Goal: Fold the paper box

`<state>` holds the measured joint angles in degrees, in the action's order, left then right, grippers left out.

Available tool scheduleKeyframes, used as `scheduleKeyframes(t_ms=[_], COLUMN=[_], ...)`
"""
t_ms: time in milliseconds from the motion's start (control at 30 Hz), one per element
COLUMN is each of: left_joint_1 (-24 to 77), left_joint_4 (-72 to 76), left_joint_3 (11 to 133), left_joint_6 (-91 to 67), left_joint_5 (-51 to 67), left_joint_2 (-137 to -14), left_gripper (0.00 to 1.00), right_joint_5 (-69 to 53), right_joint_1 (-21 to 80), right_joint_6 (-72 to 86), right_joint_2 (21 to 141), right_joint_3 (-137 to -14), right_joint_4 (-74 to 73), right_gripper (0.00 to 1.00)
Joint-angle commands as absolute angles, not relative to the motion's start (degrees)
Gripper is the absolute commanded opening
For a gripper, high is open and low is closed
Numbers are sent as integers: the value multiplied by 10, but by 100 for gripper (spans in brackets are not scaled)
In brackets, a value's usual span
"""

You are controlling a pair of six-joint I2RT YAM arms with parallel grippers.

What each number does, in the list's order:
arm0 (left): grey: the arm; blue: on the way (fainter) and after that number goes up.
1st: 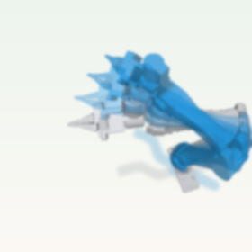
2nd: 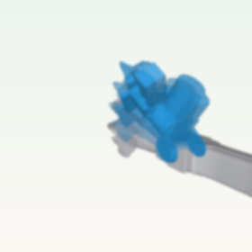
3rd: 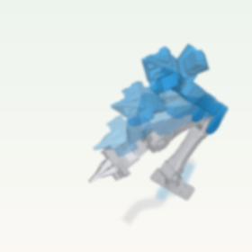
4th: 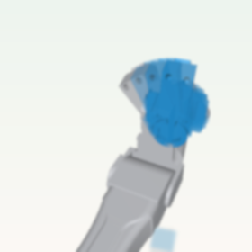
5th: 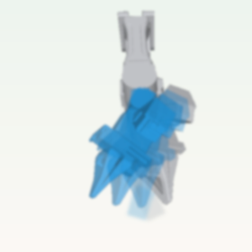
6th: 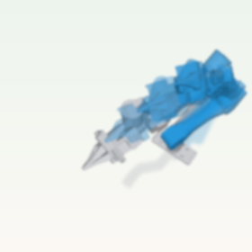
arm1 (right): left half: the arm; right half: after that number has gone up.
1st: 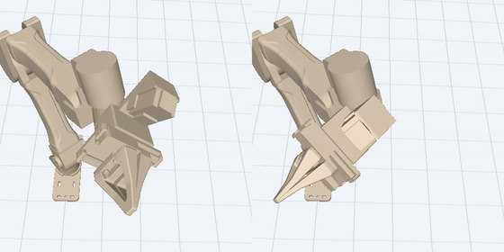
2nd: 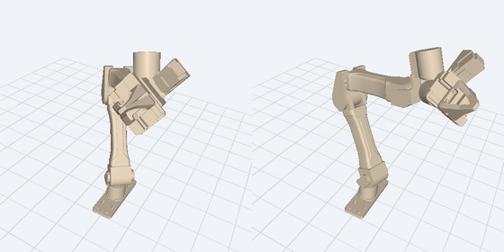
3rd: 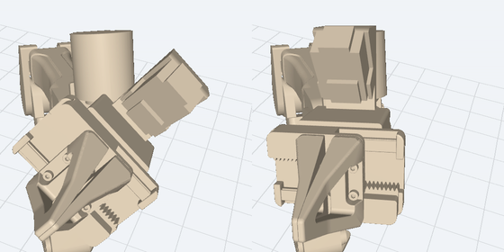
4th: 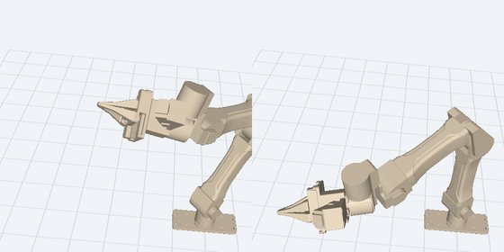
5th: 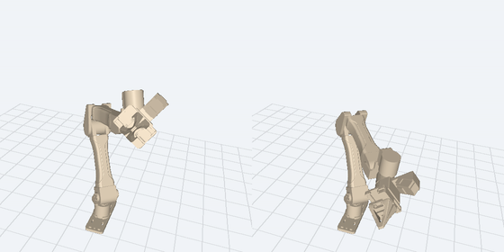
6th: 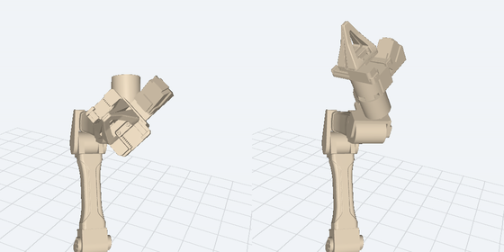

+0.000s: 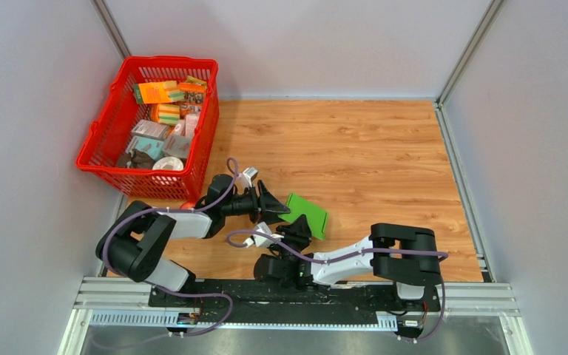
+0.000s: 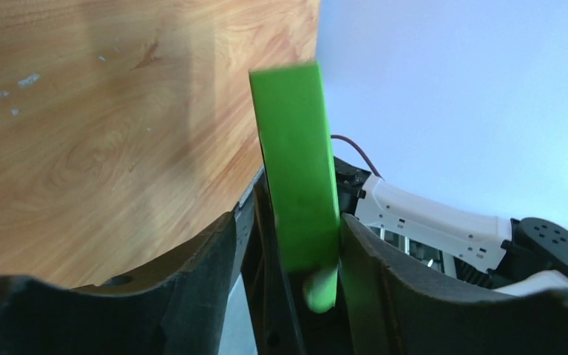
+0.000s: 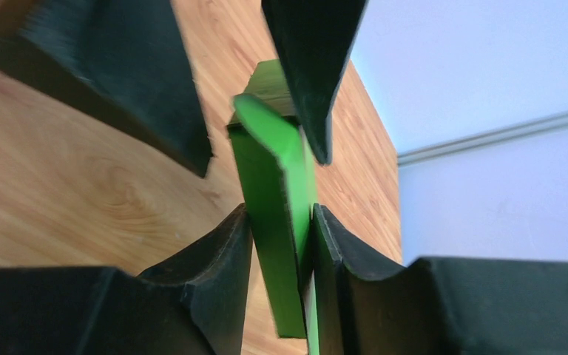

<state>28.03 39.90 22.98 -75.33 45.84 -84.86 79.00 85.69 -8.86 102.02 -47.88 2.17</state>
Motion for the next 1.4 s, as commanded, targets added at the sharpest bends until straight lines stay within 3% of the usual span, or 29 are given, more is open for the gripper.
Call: scheduleKeyframes(t_ms=[0,167,333,533,567,667,767,1000,1200,1367], left_joint_1=[258,239,239,238,239,239,239,245,283,351], left_joint_4=[335,64,-101,-271,-287,-312,-303,-217,-155,-109], left_joint_3=[234,287,354,407,405,389,356,275,240,238], left_joint_6=[-738,-605,-519,-428,-419,-400,-375,-384,-372,-342], left_joint_5=[468,406,320,179,171,152,172,266,244,183], left_joint_2=[-775,-642,-548,-419,-390,-340,-312,-297,-310,-364], left_gripper=[69,70,67,67,67,65,63,51,50,42], right_joint_5=[861,846,796,515,391,184,74,9,-33,-26], right_joint_1=[853,853,852,831,797,718,683,663,641,631], right_joint_6=[-55,-45,27,47,61,82,88,74,51,36], right_joint_2=[998,976,934,791,775,742,754,803,838,869], right_joint_3=[-473,-463,-477,-468,-474,-500,-526,-559,-562,-564], right_joint_4=[4,2,-84,-152,-180,-235,-284,-278,-262,-259], right_gripper=[33,29,25,25,25,24,24,25,28,31])
